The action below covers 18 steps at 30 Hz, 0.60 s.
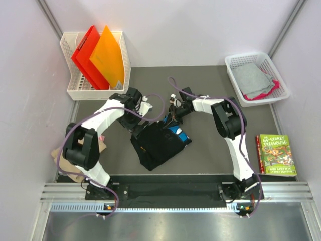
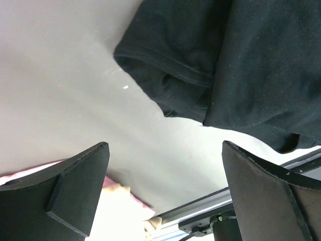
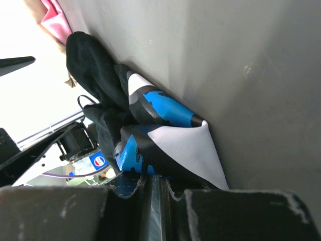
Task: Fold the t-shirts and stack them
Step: Smooth out wrinkles on the folded tshirt
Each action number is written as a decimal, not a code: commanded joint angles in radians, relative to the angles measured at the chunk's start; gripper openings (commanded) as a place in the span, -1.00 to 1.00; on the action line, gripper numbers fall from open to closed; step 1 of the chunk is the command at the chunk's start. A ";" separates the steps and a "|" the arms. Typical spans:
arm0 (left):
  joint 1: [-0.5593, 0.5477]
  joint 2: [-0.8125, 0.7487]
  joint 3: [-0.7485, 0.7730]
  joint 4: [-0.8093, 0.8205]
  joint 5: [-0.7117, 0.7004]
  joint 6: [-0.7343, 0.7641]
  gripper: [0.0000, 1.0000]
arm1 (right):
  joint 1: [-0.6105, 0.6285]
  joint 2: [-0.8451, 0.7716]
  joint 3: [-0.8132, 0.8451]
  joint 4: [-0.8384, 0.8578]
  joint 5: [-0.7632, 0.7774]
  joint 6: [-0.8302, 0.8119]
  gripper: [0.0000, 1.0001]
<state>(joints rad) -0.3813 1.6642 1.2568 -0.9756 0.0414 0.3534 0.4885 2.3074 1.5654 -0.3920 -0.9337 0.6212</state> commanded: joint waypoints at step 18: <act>0.005 -0.135 0.127 -0.097 -0.064 -0.001 0.98 | 0.007 -0.408 -0.304 0.024 0.030 -0.041 -0.54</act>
<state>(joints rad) -0.3801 1.5753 1.3487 -1.0431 0.0074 0.3534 0.4889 1.9167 1.4326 -0.4000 -0.9070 0.6041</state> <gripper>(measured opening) 0.991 0.234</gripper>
